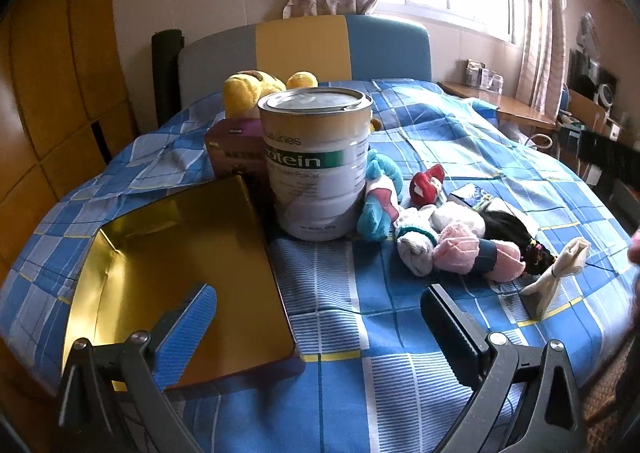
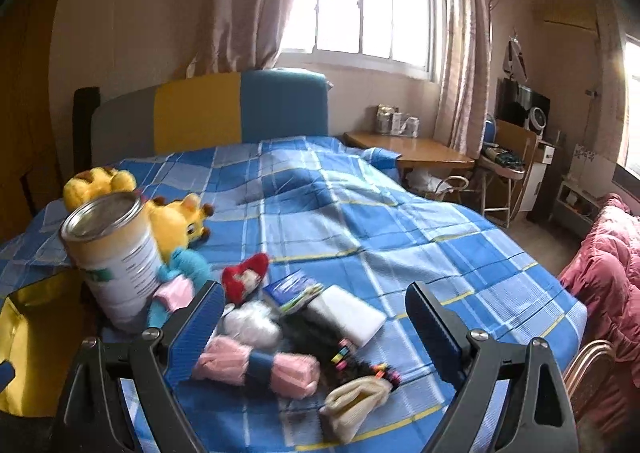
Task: Organize soft objects
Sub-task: 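Move the left tool toward the cream mesh pouch beside the toys, then close the left tool on the cream mesh pouch and lift it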
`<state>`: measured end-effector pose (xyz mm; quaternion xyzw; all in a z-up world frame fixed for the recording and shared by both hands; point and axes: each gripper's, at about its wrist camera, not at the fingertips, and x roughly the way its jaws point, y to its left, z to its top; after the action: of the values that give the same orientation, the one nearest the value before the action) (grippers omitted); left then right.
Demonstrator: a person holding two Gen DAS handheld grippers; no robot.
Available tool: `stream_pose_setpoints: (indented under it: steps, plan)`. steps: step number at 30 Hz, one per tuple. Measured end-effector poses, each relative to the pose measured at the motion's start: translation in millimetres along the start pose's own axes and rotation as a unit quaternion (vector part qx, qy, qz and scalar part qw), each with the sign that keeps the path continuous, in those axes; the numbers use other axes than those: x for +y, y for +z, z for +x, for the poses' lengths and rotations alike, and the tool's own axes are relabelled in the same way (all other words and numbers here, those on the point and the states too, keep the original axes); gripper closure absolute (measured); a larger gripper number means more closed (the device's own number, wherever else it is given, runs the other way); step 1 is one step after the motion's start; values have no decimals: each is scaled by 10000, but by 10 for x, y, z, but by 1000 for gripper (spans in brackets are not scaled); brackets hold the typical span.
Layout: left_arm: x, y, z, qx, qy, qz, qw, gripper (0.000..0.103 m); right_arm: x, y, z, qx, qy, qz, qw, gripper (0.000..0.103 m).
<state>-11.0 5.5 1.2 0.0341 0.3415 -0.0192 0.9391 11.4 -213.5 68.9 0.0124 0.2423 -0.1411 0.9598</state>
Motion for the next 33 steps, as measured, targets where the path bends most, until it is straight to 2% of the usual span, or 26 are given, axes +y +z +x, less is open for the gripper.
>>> stream_pose_setpoints:
  steps: [8,12,20,26,30,33]
  plan:
    - [-76,-35,51,136,-162,188,9996,0,-398,44,359,-202,-311,213,9991,10]
    - [-116,-45,80,168,-198,266,9993,0,-572,-65,577,175,-256,552,9980,10]
    - [-199,-50,179,378,-377,363,9979,0,-760,-129,649,368,-59,1117,9930,10]
    - [-268,-53,335,836,-701,343,9934,0,-859,-150,701,501,17,1422,9886,10]
    - [-347,-71,377,927,-828,521,9909,0,-907,-171,731,614,58,1581,9855,10]
    - [-381,-42,448,1125,-1180,579,9849,1,-918,-182,748,661,79,1616,9846,10]
